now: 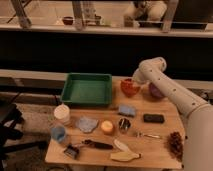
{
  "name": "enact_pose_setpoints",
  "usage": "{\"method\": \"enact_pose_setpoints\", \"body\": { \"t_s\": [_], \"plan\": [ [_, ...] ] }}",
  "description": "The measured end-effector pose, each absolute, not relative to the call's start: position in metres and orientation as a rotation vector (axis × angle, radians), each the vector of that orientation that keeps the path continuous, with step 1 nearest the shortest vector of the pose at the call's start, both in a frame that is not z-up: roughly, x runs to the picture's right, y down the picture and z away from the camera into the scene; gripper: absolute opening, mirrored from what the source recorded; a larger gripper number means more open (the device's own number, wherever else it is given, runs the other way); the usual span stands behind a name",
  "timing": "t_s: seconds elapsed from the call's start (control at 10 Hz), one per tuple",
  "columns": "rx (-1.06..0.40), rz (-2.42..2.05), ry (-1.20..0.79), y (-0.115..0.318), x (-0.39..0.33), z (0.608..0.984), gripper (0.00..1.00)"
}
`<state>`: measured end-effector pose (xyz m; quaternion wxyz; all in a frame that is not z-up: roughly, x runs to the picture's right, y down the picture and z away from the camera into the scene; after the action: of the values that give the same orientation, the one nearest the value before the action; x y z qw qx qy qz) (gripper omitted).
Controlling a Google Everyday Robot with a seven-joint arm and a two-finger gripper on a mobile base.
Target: Place pepper in red bowl
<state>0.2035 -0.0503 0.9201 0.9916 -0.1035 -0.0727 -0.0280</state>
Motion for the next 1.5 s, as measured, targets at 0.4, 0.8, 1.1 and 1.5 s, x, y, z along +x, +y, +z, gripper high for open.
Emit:
{"method": "enact_pose_setpoints", "body": {
  "t_s": [0.4, 0.8, 1.1, 1.5],
  "plan": [
    [-0.186, -0.084, -0.148, -0.052, 0.196, 0.923, 0.0],
    [-0.171, -0.108, -0.158, -0.057, 0.184, 0.929, 0.0],
    [-0.162, -0.109, -0.15, -0.062, 0.185, 0.933, 0.0],
    [-0.159, -0.094, -0.137, -0.063, 0.189, 0.937, 0.0]
  ]
}}
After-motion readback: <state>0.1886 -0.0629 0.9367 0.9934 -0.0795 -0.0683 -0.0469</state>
